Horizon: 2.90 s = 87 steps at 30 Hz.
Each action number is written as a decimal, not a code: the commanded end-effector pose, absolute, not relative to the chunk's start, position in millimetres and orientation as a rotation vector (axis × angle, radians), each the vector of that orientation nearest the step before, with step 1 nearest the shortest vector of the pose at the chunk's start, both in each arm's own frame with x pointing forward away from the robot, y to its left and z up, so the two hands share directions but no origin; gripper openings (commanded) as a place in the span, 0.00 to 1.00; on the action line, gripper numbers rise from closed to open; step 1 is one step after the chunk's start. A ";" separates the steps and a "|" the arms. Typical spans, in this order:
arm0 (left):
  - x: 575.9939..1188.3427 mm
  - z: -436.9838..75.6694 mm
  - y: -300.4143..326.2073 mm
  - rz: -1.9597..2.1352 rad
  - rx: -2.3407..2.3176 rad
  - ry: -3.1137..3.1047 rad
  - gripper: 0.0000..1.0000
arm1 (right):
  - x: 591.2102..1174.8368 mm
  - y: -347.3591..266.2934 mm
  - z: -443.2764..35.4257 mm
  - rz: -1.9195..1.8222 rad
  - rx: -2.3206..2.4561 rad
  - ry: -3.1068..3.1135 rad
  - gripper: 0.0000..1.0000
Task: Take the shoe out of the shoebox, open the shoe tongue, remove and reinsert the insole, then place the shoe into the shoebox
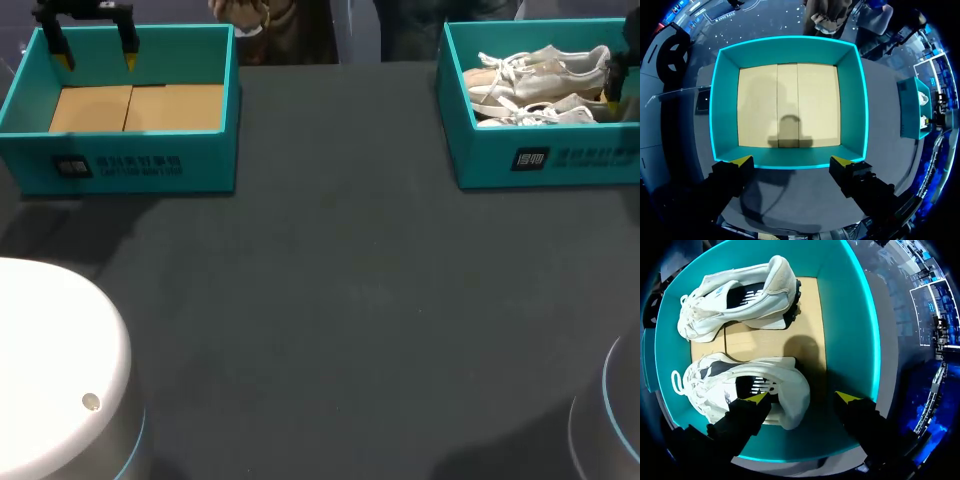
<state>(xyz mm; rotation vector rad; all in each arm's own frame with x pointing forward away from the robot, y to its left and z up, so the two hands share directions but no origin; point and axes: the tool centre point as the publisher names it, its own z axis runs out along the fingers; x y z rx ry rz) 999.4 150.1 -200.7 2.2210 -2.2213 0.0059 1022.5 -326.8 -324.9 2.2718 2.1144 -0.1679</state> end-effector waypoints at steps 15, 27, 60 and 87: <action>999.6 -200.6 150.0 0.004 2.221 -2.221 1.00 | 1023.5 -327.9 -353.1 -0.134 2.254 2.150 0.84; 999.6 -200.6 150.0 0.004 2.221 -2.221 1.00 | 1024.8 -324.9 -358.1 -0.155 2.253 2.156 0.48; 999.6 -200.6 150.0 0.004 2.221 -2.221 1.00 | 1021.1 -337.8 -334.5 -0.192 2.296 2.060 0.00; 999.6 -200.6 150.0 0.004 2.221 -2.221 1.00 | 1013.7 -346.0 -245.0 -0.348 2.196 1.880 0.00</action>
